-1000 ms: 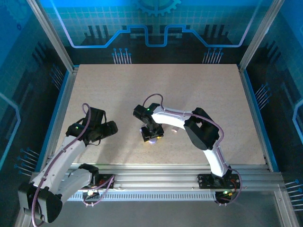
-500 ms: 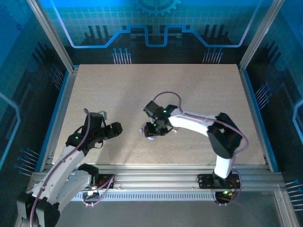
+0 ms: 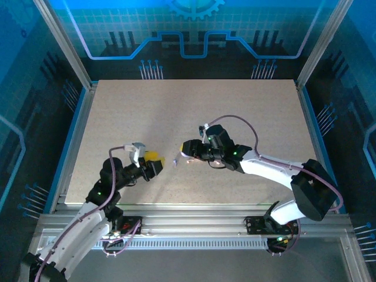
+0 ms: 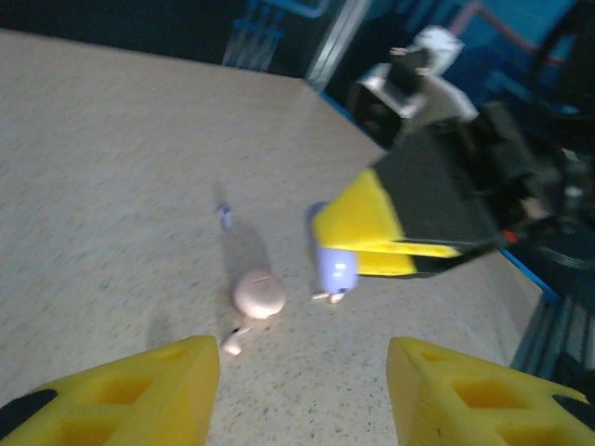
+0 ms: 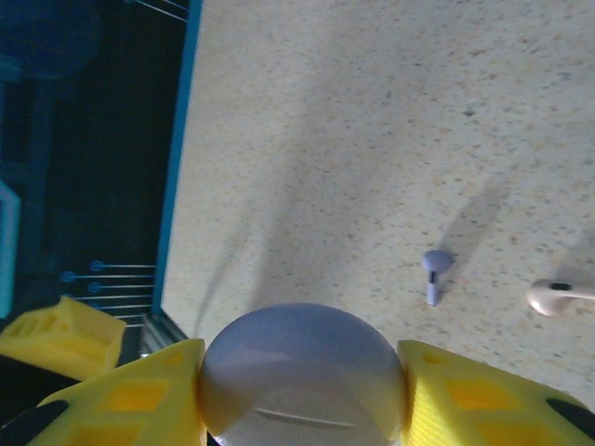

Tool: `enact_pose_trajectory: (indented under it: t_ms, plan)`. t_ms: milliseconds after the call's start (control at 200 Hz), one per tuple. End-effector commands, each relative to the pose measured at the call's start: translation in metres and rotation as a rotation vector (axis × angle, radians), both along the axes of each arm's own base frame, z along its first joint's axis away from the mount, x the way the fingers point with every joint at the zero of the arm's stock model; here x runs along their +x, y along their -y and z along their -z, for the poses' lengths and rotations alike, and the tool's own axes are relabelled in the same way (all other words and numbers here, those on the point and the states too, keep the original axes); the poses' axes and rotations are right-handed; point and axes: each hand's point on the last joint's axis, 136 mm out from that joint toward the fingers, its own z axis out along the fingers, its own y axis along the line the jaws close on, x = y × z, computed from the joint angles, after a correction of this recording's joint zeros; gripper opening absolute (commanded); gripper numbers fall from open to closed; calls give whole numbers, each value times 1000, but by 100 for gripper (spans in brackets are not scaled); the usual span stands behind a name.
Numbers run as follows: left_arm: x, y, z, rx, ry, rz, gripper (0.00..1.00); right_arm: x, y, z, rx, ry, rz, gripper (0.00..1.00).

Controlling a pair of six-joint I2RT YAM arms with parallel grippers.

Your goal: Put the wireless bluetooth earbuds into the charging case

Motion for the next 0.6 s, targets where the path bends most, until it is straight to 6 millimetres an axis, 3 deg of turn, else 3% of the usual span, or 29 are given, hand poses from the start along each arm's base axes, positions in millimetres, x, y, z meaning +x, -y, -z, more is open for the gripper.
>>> enact_pose_trajectory:
  t_ms: [0,210,595]
  plan:
    - [-18,19,-23,39,229,142,51,4,-23,-62,218,117,-22,46]
    - [-26,29,-14,154,317,192,52,-9,-37,-86,268,168,-34,46]
    - [-16,25,-20,184,357,125,50,-32,-59,-86,313,152,-94,46]
